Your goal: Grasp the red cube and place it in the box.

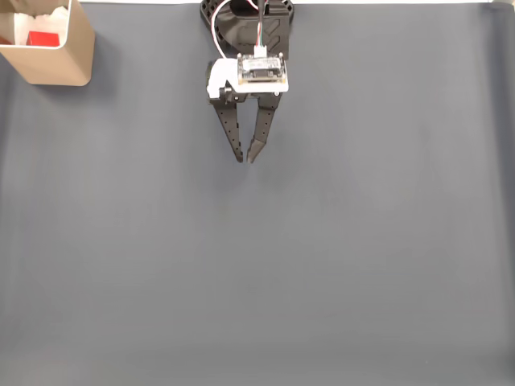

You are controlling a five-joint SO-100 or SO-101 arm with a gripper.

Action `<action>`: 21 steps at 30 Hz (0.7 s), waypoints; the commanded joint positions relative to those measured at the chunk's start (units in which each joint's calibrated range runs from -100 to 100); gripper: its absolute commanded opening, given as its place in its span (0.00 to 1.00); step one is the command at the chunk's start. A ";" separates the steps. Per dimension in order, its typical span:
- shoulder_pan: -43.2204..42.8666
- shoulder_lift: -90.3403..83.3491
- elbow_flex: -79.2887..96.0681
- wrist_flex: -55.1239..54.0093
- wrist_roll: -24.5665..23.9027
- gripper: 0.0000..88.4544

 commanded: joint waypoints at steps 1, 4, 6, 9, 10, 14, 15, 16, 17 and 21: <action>-0.76 -1.83 0.90 4.17 -1.42 0.00; -0.97 -3.47 0.90 9.58 -1.81 0.00; -0.76 -3.56 0.90 12.53 -1.81 0.00; -0.54 -3.56 0.90 17.61 -1.66 0.00; -0.54 -3.56 0.90 19.41 -1.42 0.00; -1.25 -3.65 0.90 24.82 -1.47 0.00; -1.25 -3.65 0.90 25.72 -1.76 0.00; -1.25 -3.65 0.90 26.54 -2.20 0.00; -1.25 -3.65 0.90 27.45 -2.39 0.00; -1.33 -3.65 0.90 31.71 -2.98 0.00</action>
